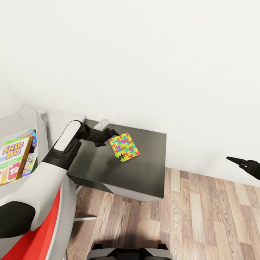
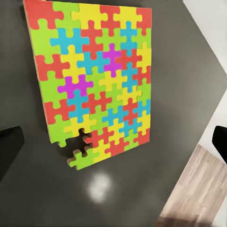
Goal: Put all the toys in the child's room - the three board games (two on the bed and one on the table), the two jigsaw puzzles on the table, and the tennis ball on the table - inside the toy box on the table in the child's room.
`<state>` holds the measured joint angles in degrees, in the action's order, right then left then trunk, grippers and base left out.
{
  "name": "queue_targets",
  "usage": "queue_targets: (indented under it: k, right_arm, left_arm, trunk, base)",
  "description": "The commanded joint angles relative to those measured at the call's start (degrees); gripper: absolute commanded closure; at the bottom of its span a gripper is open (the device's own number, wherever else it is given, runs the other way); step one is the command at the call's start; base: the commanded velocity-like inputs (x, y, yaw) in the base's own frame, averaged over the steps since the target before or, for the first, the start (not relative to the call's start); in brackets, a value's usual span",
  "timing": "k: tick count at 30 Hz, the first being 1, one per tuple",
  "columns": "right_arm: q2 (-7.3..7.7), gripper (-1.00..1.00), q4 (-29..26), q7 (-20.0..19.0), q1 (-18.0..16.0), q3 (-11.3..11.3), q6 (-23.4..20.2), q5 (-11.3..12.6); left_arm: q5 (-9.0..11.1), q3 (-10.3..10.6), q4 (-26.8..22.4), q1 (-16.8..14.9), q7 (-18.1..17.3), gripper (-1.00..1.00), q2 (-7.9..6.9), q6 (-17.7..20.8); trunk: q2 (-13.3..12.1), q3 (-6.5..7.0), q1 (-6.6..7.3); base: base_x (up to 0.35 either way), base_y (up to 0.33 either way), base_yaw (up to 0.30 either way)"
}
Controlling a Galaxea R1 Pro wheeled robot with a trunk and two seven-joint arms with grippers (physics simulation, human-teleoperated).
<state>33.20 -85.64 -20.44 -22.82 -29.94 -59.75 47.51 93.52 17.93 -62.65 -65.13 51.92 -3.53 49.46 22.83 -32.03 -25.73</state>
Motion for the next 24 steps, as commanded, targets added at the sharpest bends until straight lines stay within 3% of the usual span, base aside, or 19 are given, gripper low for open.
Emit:
queue_targets:
  k: [1,10,24]
  right_arm:
    - [0.0,-1.0,0.0,-0.6,-0.1,-0.1,-0.3,-0.6]
    - [-0.04,-1.0,-0.8,-1.2,0.0,0.2,-0.3,-0.6]
    - [-0.12,-1.0,-2.9,-1.5,0.1,0.4,-0.3,-0.6]
  left_arm:
    - [0.6,0.1,-0.1,0.0,0.6,-1.0,-0.05,-0.1]
    - [0.6,-0.3,0.2,1.1,0.4,-1.0,-0.5,-0.2]
    - [0.5,-0.2,0.3,1.4,0.2,-1.0,-0.47,-0.3]
  trunk:
    - [0.1,-0.08,-0.05]
    - [0.1,-0.08,-0.05]
    - [0.1,-0.08,-0.05]
  base:
    - [0.185,0.0,-0.002]
    - [0.166,0.0,-0.001]
    - [0.04,0.0,0.0]
